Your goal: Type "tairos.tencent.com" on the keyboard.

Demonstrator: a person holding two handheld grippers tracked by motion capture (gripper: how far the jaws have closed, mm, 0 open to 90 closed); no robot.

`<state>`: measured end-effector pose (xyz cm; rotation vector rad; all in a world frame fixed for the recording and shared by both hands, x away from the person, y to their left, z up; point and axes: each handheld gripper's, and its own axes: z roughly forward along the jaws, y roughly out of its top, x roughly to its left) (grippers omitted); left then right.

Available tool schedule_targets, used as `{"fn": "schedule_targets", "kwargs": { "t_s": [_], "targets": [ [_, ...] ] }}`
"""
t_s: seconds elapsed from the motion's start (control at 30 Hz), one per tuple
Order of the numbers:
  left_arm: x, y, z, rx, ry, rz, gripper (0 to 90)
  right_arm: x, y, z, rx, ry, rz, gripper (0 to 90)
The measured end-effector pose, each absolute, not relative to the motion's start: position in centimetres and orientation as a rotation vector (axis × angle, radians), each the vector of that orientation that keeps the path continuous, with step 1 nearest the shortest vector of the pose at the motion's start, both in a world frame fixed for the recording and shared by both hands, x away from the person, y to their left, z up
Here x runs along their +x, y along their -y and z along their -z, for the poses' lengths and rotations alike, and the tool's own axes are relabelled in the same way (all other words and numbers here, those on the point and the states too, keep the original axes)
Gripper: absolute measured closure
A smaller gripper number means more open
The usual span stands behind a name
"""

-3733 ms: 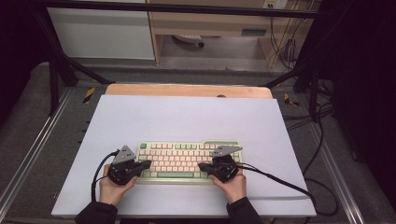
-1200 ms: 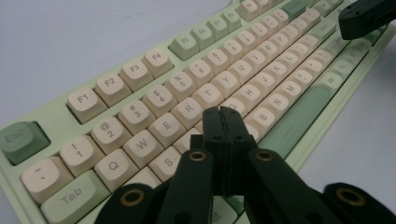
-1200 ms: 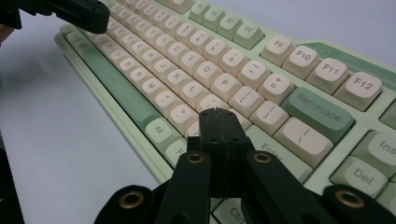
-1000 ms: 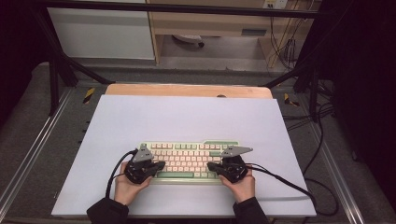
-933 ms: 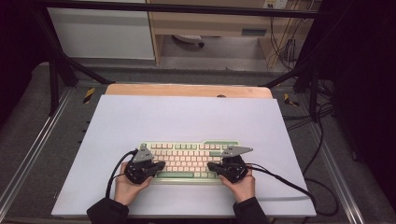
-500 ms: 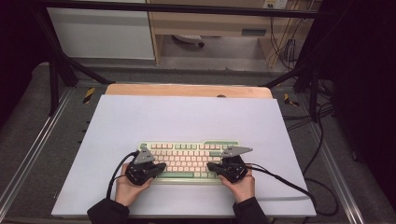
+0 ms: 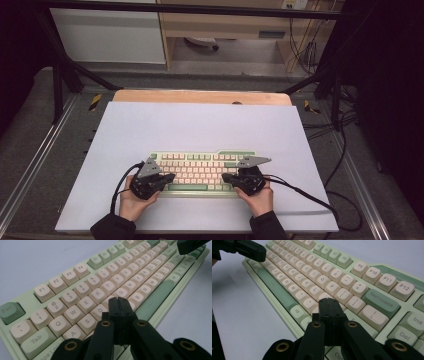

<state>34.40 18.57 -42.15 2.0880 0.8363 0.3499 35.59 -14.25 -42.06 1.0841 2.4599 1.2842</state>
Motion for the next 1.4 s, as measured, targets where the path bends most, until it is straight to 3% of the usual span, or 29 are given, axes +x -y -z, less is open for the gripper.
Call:
{"fn": "schedule_targets", "kwargs": {
  "t_s": [0.7,1.4],
  "targets": [
    [34.2,-21.5,41.6,2.042,-0.894,-0.356,90.0,35.9,13.9,41.6,1.103,-2.441,-1.320,90.0],
    [34.0,-23.8,41.9,2.018,-0.926,-0.365,90.0,37.8,9.5,41.5,1.080,-2.452,-1.316,90.0]
  ]
}}
